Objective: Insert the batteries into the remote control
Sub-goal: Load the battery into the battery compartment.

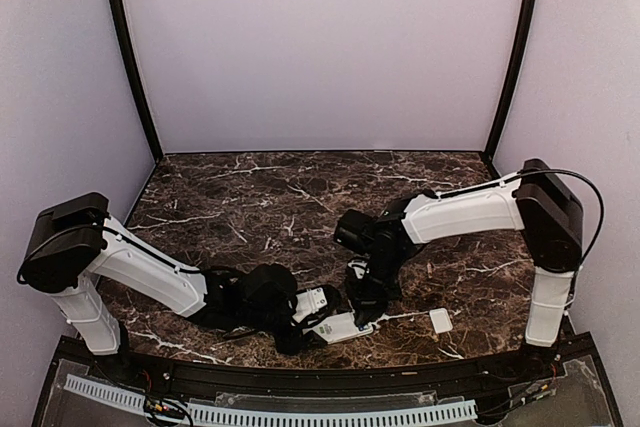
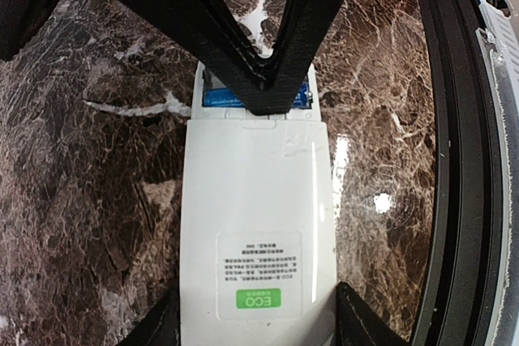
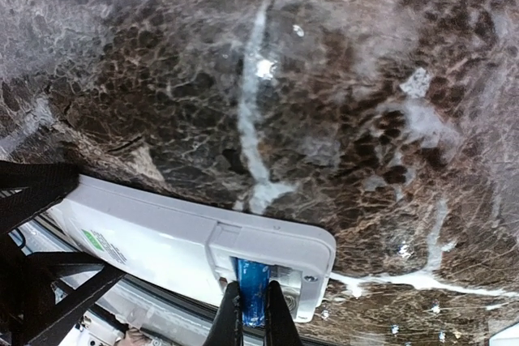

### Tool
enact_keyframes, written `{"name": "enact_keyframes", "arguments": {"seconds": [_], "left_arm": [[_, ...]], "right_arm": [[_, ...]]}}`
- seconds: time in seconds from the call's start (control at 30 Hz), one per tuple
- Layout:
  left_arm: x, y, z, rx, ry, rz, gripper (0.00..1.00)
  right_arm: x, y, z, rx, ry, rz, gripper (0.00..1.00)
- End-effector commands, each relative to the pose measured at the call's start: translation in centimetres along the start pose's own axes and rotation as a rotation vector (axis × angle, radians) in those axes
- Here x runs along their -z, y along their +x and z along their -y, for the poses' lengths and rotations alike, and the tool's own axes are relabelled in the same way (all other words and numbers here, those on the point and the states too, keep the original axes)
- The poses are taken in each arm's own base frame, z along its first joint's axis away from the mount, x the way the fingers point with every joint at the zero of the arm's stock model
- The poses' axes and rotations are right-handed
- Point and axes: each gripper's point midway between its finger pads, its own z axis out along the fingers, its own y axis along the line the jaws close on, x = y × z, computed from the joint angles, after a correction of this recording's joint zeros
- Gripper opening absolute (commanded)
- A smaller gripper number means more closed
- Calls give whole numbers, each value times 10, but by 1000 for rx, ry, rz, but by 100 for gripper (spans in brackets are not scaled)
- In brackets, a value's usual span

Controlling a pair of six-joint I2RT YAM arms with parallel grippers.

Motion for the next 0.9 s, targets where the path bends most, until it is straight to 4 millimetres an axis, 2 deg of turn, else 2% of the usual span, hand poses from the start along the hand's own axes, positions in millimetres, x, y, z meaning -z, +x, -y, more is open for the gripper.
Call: {"name": "enact_keyframes", "arguments": {"seconds": [0.0,0.17,0.3,0.53,0.87], "left_arm": [[-4,67,9,39,50,-229,0],[-5,67,9,41,50,-228,0],[-5,68,10,42,52,-231,1],[-6,68,10,42,52,-234,1],[-6,68,10,39,52,-236,1]], "right_arm": [[-14,-48,10,7,43,233,0],[-31,-38,28,30,95,231,0],[-39,-31,30,45,89,229,2],[-38,-26,32,66,117,225,8],[-25,-16,29,72,155,212,13]]}}
